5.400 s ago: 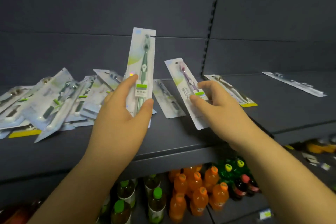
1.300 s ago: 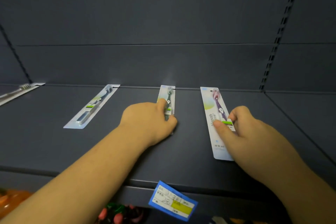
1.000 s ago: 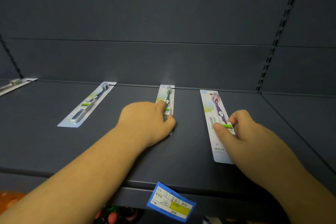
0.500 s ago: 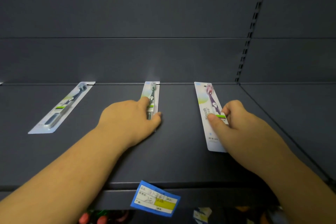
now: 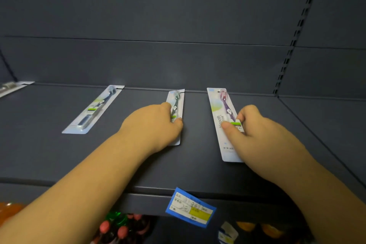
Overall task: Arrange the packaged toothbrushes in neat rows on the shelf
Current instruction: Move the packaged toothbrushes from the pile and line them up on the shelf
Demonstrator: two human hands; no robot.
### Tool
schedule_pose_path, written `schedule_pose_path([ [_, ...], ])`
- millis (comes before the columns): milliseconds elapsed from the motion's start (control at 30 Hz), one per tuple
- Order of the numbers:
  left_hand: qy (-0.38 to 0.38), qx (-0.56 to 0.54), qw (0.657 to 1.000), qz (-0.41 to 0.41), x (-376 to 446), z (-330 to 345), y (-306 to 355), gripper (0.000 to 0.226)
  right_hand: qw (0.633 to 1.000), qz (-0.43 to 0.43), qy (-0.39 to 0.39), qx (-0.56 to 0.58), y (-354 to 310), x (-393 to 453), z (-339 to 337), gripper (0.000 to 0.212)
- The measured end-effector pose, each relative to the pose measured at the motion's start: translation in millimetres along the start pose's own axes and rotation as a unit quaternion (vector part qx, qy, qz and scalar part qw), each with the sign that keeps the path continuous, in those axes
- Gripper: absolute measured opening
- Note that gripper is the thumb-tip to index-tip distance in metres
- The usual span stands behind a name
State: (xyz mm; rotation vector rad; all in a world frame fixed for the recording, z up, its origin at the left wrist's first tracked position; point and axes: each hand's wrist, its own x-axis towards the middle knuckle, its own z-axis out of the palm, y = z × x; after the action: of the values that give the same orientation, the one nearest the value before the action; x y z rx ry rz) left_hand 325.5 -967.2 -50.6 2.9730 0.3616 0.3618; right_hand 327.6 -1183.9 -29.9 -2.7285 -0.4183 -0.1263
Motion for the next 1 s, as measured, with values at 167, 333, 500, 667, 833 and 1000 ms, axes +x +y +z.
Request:
schedule_pose_path([
  [167, -0.007, -0.023, 1.000, -0.019, -12, -10, -15, 0.027, 0.999, -0.031, 0.002, -0.015, -20, 11, 7, 0.033],
  [333, 0.047, -0.064, 0.996, -0.034, -26, -22, -31, 0.025, 0.994, -0.075, 0.003, -0.074, -47, 35, 23, 0.036],
  [500, 0.074, -0.072, 0.994, -0.036, -44, -34, -40, 0.025, 0.985, -0.086, 0.007, -0.150, -72, 66, 50, 0.036],
  [667, 0.086, -0.068, 0.994, -0.027, -55, -37, -49, 0.026, 0.981, -0.082, -0.002, -0.177, -91, 80, 65, 0.044],
  [833, 0.095, -0.069, 0.993, -0.018, -59, -39, -59, 0.025, 0.970, -0.085, -0.010, -0.230, -98, 79, 70, 0.054],
  [1000, 0.113, -0.057, 0.992, -0.013, -60, -40, -69, 0.027, 0.972, -0.076, -0.010, -0.223, -97, 77, 71, 0.051],
])
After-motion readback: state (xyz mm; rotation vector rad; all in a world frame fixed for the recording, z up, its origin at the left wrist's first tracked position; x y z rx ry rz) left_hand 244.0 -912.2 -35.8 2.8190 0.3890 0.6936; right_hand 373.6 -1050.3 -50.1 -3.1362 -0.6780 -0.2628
